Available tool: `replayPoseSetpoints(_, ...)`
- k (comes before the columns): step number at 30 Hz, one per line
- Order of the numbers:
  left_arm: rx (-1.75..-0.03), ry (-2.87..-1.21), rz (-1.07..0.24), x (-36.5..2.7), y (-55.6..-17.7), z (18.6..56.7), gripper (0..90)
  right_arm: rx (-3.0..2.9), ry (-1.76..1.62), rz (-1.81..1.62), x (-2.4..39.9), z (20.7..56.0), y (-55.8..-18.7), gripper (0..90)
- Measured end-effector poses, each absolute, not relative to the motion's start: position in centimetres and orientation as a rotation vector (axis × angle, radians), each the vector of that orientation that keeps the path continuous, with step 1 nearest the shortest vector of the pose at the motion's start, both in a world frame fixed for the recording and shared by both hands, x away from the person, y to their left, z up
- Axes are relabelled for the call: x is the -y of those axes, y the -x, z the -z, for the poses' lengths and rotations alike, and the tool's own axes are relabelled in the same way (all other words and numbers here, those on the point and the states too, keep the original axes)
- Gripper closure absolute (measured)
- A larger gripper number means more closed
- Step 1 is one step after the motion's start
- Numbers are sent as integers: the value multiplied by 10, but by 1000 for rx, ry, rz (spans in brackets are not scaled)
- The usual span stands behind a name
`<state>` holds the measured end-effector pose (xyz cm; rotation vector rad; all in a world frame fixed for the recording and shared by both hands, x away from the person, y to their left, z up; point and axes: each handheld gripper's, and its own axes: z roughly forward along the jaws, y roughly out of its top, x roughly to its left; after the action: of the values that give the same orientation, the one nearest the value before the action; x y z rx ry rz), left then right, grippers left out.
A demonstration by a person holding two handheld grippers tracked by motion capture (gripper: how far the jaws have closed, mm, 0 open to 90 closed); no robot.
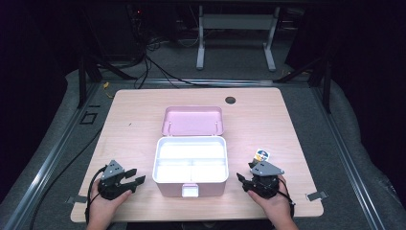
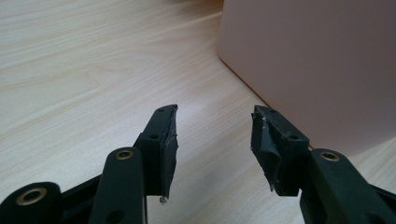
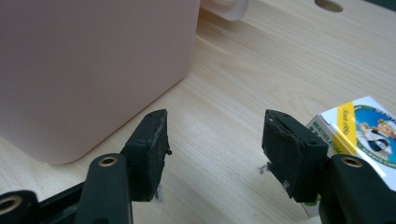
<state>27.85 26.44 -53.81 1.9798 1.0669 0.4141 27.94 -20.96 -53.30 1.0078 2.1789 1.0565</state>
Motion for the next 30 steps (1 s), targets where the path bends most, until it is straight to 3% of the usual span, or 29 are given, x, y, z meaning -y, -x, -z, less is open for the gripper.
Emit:
replayPoseSetpoints(20, -1019, -1920, -483, -267, -272, 489, 520, -2194, -985, -1070, 208, 528, -273, 435)
replayPoseSetpoints(30, -946, -1965, -454, -253, -273, 475, 510, -2206, -993, -1092, 210, 526, -272, 460)
